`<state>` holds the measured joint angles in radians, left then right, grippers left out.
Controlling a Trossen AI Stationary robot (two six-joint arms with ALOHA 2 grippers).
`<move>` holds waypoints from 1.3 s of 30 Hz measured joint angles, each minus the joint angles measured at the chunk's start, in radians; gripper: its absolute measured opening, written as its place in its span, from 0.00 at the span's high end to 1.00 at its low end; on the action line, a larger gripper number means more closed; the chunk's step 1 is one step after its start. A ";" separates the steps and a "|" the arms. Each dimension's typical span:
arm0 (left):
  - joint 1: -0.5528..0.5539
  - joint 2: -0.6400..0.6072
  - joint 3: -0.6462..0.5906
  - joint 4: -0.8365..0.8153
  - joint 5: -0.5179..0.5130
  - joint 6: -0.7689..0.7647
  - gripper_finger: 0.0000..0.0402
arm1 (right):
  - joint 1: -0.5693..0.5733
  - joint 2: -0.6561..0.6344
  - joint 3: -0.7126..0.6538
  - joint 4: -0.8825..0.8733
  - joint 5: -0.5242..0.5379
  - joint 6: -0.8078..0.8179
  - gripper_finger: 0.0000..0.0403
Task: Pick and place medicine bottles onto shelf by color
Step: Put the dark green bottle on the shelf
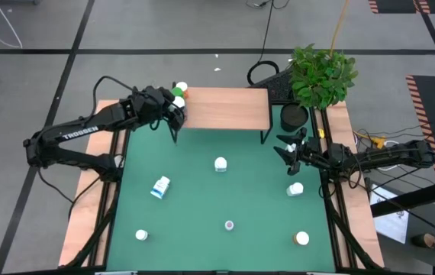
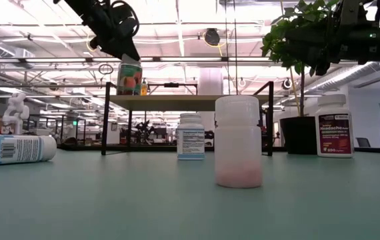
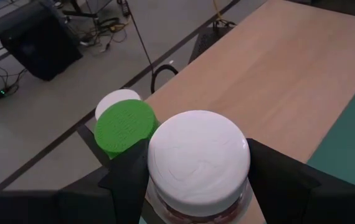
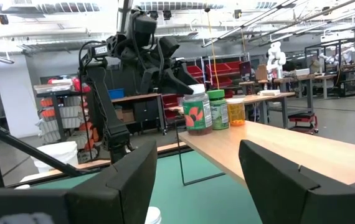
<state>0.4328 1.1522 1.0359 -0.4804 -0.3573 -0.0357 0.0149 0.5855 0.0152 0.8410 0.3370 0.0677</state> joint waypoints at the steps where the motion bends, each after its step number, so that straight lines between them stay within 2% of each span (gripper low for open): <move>1: 0.000 0.000 0.000 0.000 0.000 0.000 0.39 | 0.000 0.000 0.000 0.000 0.000 0.000 0.44; 8: 0.001 0.000 0.000 0.000 0.013 0.015 0.37 | 0.000 0.000 0.000 0.000 0.000 0.000 0.44; 18: 0.000 0.004 -0.004 -0.016 0.021 0.032 0.16 | 0.000 0.000 0.000 0.001 0.000 0.000 0.44; 23: -0.013 0.003 -0.004 -0.030 0.020 0.030 0.10 | 0.000 0.000 0.000 0.005 0.000 -0.001 0.44; 31: -0.092 -0.036 -0.004 -0.075 0.005 0.007 0.12 | 0.000 0.000 0.000 0.007 0.000 -0.001 0.44; 39: -0.218 -0.070 -0.003 -0.171 -0.089 -0.057 0.14 | 0.000 0.000 0.000 0.007 0.000 0.002 0.44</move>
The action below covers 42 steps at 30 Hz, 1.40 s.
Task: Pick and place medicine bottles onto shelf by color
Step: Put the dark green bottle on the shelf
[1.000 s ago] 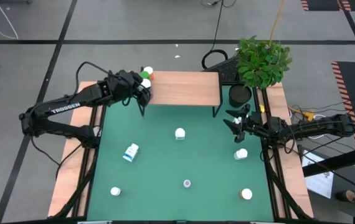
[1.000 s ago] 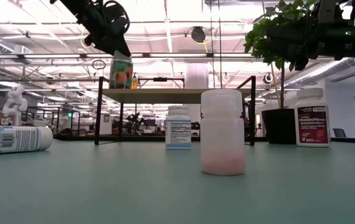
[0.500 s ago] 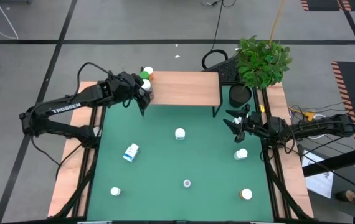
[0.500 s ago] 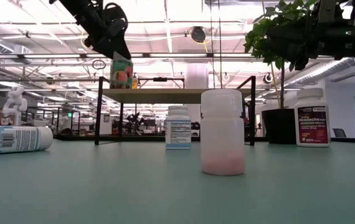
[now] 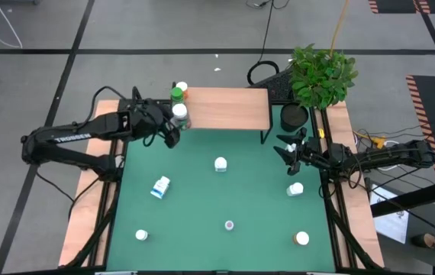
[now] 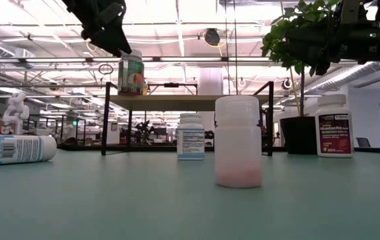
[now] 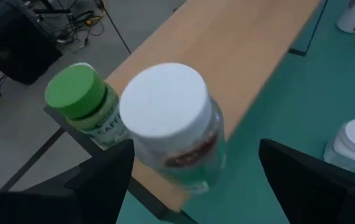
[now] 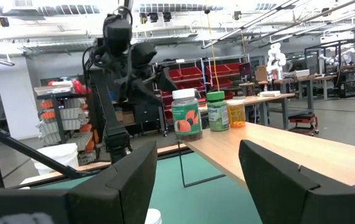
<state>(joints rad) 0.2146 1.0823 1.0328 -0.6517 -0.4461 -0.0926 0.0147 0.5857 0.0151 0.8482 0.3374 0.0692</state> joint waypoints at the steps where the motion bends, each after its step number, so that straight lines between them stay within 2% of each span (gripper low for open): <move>1: -0.015 0.000 0.000 -0.006 -0.013 -0.009 0.14 | 0.000 0.000 0.000 0.000 0.000 0.000 0.44; 8: -0.088 0.000 0.000 -0.037 -0.105 -0.048 0.14 | 0.000 0.000 0.000 0.000 0.000 0.005 0.44; 16: -0.094 0.000 0.000 -0.038 -0.185 -0.053 0.14 | 0.000 0.000 0.000 0.000 0.000 0.005 0.44; 42: 0.091 0.018 0.001 -0.028 -0.192 -0.014 0.14 | 0.000 0.000 0.000 0.000 0.000 0.006 0.44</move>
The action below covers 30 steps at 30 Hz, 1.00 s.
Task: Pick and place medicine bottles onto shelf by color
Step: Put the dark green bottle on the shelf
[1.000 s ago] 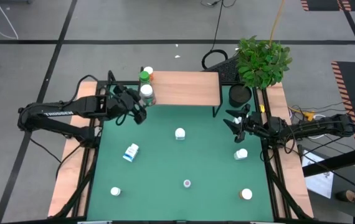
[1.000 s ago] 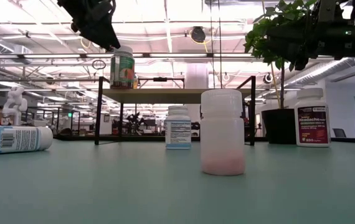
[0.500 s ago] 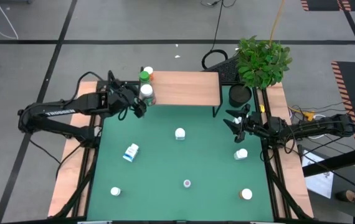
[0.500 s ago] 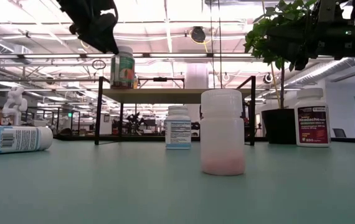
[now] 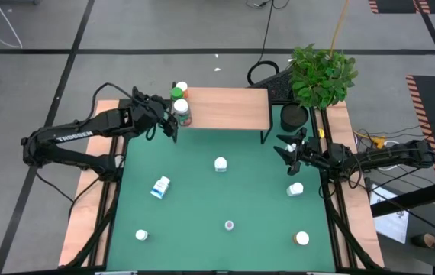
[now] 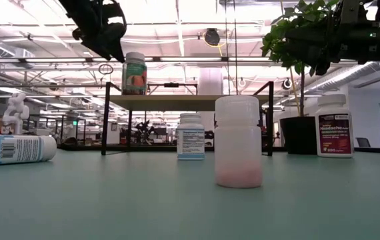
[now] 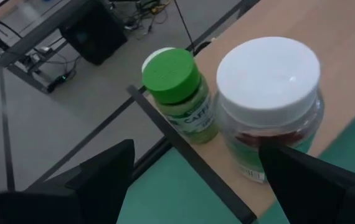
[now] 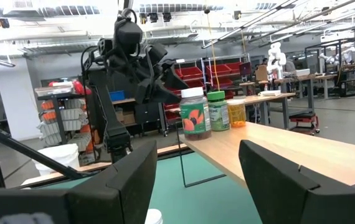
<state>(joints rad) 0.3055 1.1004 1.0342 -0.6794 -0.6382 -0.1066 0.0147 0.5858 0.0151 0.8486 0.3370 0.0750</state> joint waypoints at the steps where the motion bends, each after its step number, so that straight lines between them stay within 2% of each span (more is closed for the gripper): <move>1: 0.000 0.000 0.000 -0.001 0.000 -0.001 0.14 | 0.000 0.000 0.000 0.000 0.000 0.000 0.44; 7: -0.061 -0.009 0.000 -0.057 0.000 -0.070 0.14 | 0.000 0.000 0.000 0.000 0.000 0.000 0.44; 12: -0.131 -0.011 0.000 -0.092 -0.058 -0.140 0.14 | 0.000 0.000 0.000 0.000 0.000 0.000 0.44; 18: -0.212 -0.011 0.000 -0.086 -0.088 -0.218 0.14 | 0.000 0.000 0.000 0.000 0.000 0.000 0.44; 25: -0.296 -0.005 0.000 -0.070 -0.188 -0.325 0.14 | 0.000 0.000 0.000 0.000 0.000 -0.003 0.44; 30: -0.340 0.041 -0.001 -0.049 -0.213 -0.355 0.14 | 0.000 0.000 0.000 -0.009 -0.001 -0.004 0.44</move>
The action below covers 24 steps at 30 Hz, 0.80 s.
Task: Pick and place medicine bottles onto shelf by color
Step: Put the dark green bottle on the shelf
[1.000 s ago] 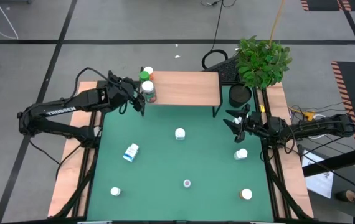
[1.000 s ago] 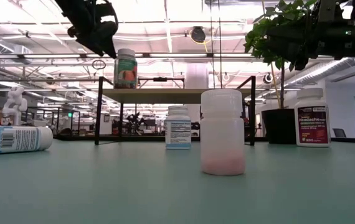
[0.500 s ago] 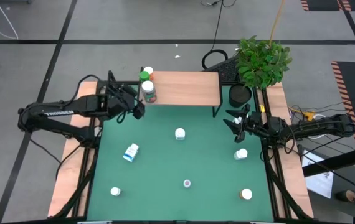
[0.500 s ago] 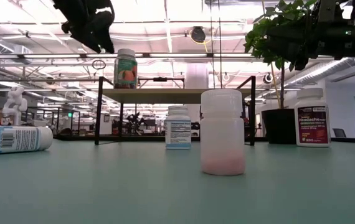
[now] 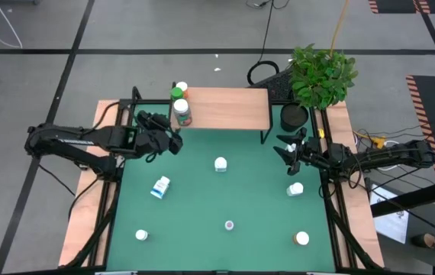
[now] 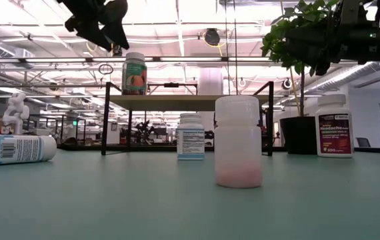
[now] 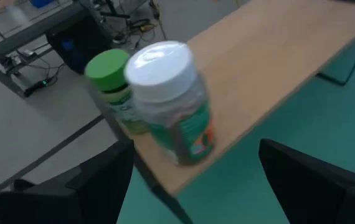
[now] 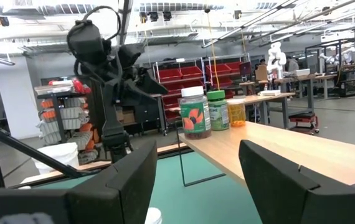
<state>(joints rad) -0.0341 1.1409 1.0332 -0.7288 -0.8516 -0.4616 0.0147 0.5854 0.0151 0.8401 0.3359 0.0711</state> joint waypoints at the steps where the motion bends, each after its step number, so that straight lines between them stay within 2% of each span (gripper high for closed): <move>1: -0.008 0.012 0.001 0.017 -0.008 -0.001 0.14 | 0.000 0.000 0.000 -0.001 0.000 0.000 0.44; 9: -0.018 0.092 0.000 0.106 -0.015 0.006 0.14 | 0.000 0.003 0.000 -0.014 -0.001 -0.002 0.44; 17: 0.002 0.172 0.000 0.171 -0.069 -0.023 0.14 | 0.000 0.005 0.000 -0.017 -0.001 -0.002 0.44; 24: 0.019 0.202 0.001 0.206 -0.079 -0.039 0.14 | 0.000 0.005 0.000 -0.016 -0.001 -0.003 0.44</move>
<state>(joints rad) -0.0153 1.3431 1.0341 -0.5232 -0.9306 -0.5011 0.0147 0.5907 0.0153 0.8244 0.3346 0.0681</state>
